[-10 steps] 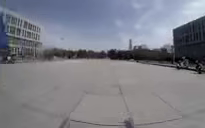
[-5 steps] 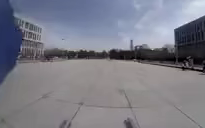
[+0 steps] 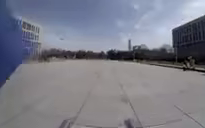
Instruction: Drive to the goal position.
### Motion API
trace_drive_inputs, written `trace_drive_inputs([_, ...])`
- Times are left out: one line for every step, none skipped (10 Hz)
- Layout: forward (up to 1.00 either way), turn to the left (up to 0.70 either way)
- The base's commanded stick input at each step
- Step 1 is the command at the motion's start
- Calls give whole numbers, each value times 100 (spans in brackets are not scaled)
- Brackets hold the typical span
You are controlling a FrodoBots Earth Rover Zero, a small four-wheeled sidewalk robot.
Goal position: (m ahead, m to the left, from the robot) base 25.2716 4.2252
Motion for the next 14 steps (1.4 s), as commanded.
trace_drive_inputs([85,0])
trace_drive_inputs([85,-18])
trace_drive_inputs([85,-34])
trace_drive_inputs([85,-34])
trace_drive_inputs([85,-13])
trace_drive_inputs([85,1])
trace_drive_inputs([85,0])
trace_drive_inputs([85,0])
trace_drive_inputs([85,0])
trace_drive_inputs([85,0])
trace_drive_inputs([85,0])
trace_drive_inputs([85,0])
trace_drive_inputs([85,0])
trace_drive_inputs([85,0])
